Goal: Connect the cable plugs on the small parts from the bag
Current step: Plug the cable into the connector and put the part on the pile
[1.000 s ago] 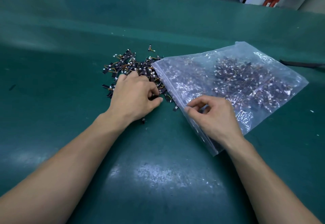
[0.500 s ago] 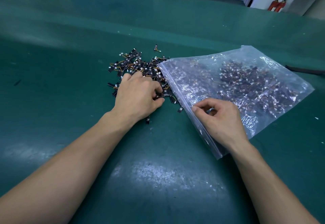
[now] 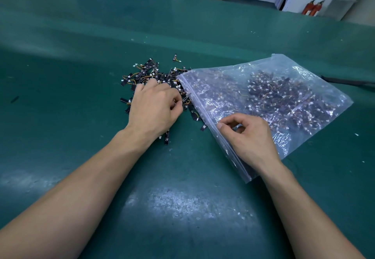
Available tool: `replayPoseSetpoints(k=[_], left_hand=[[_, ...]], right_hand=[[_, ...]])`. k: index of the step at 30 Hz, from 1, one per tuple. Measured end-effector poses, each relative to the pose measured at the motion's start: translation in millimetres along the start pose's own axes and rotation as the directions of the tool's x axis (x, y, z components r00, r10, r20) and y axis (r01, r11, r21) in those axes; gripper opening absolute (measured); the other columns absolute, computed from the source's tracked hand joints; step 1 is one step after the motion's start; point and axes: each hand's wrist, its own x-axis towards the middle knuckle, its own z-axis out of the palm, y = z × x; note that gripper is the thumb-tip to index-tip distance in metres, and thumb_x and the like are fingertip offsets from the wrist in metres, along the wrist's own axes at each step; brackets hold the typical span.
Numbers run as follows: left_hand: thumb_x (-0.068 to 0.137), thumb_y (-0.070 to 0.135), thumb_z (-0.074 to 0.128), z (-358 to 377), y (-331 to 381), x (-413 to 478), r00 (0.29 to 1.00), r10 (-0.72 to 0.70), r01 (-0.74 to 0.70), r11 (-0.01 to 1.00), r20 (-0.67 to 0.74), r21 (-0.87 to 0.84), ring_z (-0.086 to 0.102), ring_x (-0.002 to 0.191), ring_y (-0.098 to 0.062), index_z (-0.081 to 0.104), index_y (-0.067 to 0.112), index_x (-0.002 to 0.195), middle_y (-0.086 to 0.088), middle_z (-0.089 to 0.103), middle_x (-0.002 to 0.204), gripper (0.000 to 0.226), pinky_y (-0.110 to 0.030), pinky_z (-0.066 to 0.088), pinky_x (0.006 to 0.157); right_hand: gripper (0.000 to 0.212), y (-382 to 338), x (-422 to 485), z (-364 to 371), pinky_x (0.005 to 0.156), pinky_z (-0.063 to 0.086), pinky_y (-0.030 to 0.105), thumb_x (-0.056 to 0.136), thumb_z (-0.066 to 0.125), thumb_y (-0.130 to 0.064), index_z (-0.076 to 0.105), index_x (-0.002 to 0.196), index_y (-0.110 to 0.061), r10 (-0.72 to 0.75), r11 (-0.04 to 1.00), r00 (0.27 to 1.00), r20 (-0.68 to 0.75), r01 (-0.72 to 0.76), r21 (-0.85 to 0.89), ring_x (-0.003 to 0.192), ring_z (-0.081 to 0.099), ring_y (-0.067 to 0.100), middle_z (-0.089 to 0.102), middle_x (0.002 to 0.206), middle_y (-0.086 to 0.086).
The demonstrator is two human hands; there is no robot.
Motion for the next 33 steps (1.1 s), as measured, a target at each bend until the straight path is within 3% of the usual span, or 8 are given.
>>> replayPoseSetpoints(k=[4,11,17,21,25,30,33], left_hand=[[0.095,0.026,0.059,-1.4,-1.9,1.3,0.998,-0.032,0.027,0.994,-0.049,-0.104,0.053,0.087,-0.027,0.071,0.019,0.089,0.004,0.062,0.084,0.015,-0.043,0.043,0.083],[0.102,0.025,0.052,-1.4,-1.4,-0.8,0.997,0.001,-0.015,0.982,-0.075,-0.187,0.05,0.089,-0.026,0.062,0.017,0.097,0.004,0.065,0.093,0.014,-0.044,0.041,0.086],[0.1,0.022,0.05,-7.0,7.1,-6.5,0.969,0.243,-0.244,0.937,-0.035,-0.251,0.044,0.085,-0.022,0.061,0.014,0.096,0.004,0.06,0.09,0.014,-0.047,0.043,0.081],[0.099,0.02,0.053,-5.4,17.3,-11.9,0.92,0.391,-0.37,0.882,0.017,-0.291,0.042,0.083,-0.02,0.062,0.013,0.093,0.002,0.06,0.09,0.013,-0.043,0.044,0.078],[0.097,0.019,0.054,-3.4,19.7,-14.0,0.91,0.413,-0.378,0.861,0.035,-0.34,0.041,0.082,-0.018,0.063,0.014,0.094,0.004,0.058,0.088,0.011,-0.044,0.045,0.077],[0.098,0.021,0.058,-0.7,17.1,-15.9,0.911,0.413,-0.374,0.834,0.01,-0.406,0.04,0.082,-0.011,0.066,0.017,0.099,0.016,0.053,0.089,0.009,-0.034,0.041,0.079],[0.091,0.016,0.067,-0.1,14.4,-16.9,0.907,0.421,-0.377,0.818,0.006,-0.435,0.041,0.084,-0.008,0.068,0.017,0.105,0.011,0.062,0.09,0.014,-0.028,0.039,0.081]], right_hand=[[0.012,-0.2,0.0,0.1,0.056,0.042,0.007,0.085,0.077,-0.029,0.074,0.074,-0.032,-0.005,1.0,1.0,-0.003,0.005,-0.002,0.057,0.058,-0.004,0.069,0.07,-0.022],[0.012,-1.8,-0.1,-0.8,0.056,0.041,0.006,0.086,0.077,-0.028,0.075,0.075,-0.032,-0.005,1.0,1.0,-0.007,0.005,0.013,0.056,0.057,-0.005,0.069,0.071,-0.022],[0.005,-4.0,-2.4,-1.6,0.052,0.036,0.007,0.087,0.076,-0.029,0.075,0.087,-0.033,-0.065,0.993,0.998,-0.025,0.067,0.097,0.05,0.048,0.001,0.069,0.076,-0.022],[0.013,-7.6,-5.1,1.1,0.051,0.032,0.008,0.086,0.074,-0.032,0.073,0.099,-0.032,-0.178,0.971,0.984,0.02,0.172,0.165,0.045,0.042,0.004,0.069,0.08,-0.02],[0.004,-6.4,-5.6,3.6,0.05,0.03,0.011,0.09,0.073,-0.026,0.075,0.092,-0.027,-0.229,0.964,0.973,0.042,0.22,0.151,0.045,0.039,0.004,0.061,0.063,-0.019],[0.016,-8.4,-4.3,4.4,0.052,0.04,0.02,0.093,0.069,-0.019,0.074,0.08,-0.026,-0.197,0.967,0.98,0.025,0.19,0.169,0.05,0.05,0.009,0.069,0.067,-0.012],[0.025,-10.0,-4.2,3.8,0.051,0.034,0.013,0.094,0.069,-0.013,0.072,0.073,-0.026,-0.139,0.955,0.989,0.039,0.124,0.269,0.047,0.044,0.001,0.066,0.06,-0.011]])
